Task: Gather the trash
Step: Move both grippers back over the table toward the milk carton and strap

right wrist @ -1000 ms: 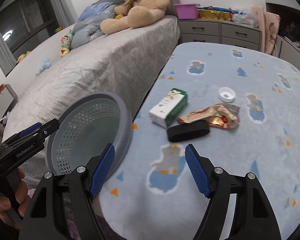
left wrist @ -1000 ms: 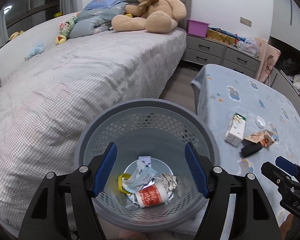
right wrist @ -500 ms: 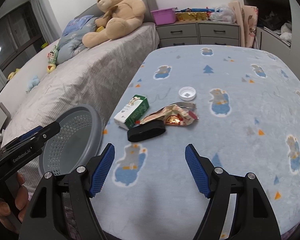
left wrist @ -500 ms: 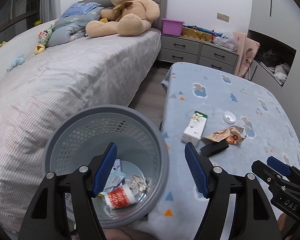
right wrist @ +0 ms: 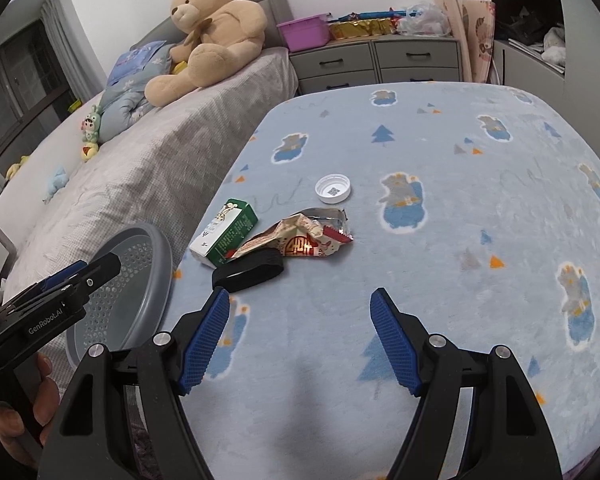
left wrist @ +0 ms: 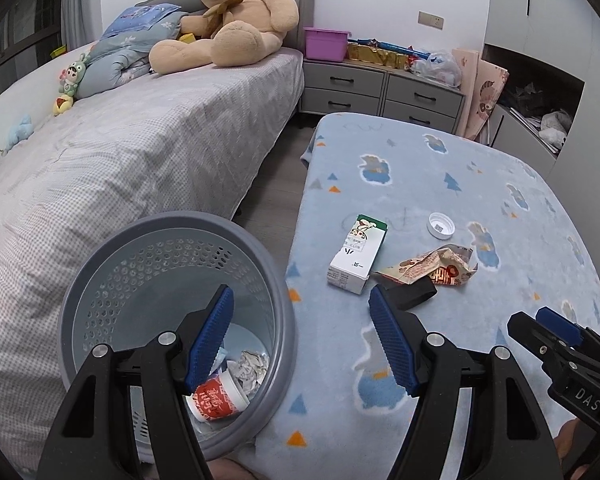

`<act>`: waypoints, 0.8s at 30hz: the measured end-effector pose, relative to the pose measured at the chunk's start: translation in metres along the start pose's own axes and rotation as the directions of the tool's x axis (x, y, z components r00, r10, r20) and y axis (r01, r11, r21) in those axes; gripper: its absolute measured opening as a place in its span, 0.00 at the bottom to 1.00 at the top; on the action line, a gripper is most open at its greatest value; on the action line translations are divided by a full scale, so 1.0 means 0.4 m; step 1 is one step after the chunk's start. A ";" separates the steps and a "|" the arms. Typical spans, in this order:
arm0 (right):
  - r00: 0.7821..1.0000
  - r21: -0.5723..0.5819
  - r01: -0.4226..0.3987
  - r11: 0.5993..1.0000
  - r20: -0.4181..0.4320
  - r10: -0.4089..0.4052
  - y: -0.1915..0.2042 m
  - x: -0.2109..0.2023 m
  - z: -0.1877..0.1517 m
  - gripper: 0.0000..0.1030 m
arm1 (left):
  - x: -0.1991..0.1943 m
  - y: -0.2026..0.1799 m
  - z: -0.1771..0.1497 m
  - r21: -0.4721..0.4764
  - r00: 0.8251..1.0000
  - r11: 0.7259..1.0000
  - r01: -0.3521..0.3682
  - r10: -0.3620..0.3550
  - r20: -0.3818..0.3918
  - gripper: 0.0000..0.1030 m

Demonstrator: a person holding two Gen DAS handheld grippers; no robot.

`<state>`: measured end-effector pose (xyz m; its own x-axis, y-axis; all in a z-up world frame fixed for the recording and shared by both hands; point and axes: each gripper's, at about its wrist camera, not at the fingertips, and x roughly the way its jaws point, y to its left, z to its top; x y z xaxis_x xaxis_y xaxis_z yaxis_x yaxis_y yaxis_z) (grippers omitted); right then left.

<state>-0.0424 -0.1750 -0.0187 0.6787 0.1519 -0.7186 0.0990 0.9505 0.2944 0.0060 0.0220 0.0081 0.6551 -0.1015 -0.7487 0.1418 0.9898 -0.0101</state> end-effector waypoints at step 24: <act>0.998 -0.011 -0.010 1.000 -0.066 0.009 0.002 0.099 0.004 0.69 | 0.071 -0.002 -0.016 0.016 0.998 0.999 -0.045 0.045 -0.032 0.66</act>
<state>-0.0143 -0.1686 -0.0461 0.6301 0.1782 -0.7558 0.0839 0.9520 0.2945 0.0197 0.0188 -0.0171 0.6371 -0.0532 -0.7690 0.1242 0.9917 0.0343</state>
